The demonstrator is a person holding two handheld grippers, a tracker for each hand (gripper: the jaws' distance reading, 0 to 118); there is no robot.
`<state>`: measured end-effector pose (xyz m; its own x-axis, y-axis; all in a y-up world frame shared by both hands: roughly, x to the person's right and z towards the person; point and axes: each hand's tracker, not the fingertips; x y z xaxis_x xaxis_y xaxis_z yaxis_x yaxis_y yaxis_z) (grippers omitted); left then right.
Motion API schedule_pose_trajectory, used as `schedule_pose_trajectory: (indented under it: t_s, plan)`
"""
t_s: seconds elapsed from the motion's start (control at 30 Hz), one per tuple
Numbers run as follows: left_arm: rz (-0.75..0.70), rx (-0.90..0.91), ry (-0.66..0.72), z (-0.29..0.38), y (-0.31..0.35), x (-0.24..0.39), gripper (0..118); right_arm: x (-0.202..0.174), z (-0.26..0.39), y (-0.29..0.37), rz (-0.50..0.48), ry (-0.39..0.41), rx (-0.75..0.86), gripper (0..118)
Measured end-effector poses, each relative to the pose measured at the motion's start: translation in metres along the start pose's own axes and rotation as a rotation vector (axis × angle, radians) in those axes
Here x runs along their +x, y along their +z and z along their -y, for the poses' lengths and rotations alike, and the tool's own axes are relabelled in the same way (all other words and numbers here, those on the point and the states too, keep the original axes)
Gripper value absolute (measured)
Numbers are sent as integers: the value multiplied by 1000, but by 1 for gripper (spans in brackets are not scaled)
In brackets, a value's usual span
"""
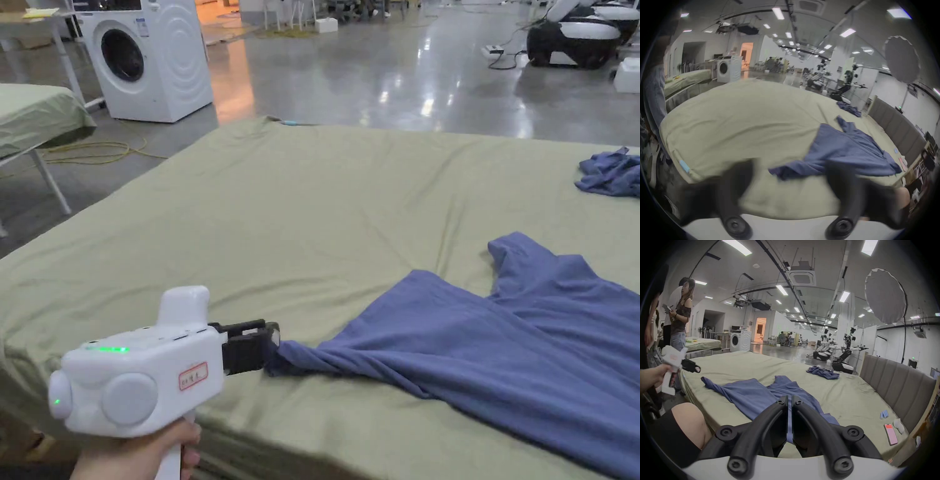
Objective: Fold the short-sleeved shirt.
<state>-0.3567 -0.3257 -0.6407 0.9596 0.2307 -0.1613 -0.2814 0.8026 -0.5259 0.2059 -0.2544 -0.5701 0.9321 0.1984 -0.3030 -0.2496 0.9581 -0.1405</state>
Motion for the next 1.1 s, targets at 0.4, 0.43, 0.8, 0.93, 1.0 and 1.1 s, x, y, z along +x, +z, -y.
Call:
schedule_pose_trajectory:
  t_s: [0.4, 0.43, 0.8, 0.93, 1.0, 1.1]
  plan:
    - [82, -269, -28, 32, -70, 9, 4, -14, -1, -24, -83, 7, -41, 6]
    - [18, -215, -94, 36, -67, 17, 4, -13, -1, -26, -83, 9, -40, 6]
    - [64, -55, -122, 40, -22, 17, 4, 33, -27, -215, -232, -4, -258, 42]
    - [65, -57, -130, 40, -24, 22, 4, 50, -14, -370, -202, 65, -491, 118]
    - [63, -61, -132, 41, -25, 21, 4, 53, -6, -440, -168, 73, -565, 114]
    - [57, -65, -153, 35, -29, 24, 4, 62, 18, -504, -122, 67, -632, 114]
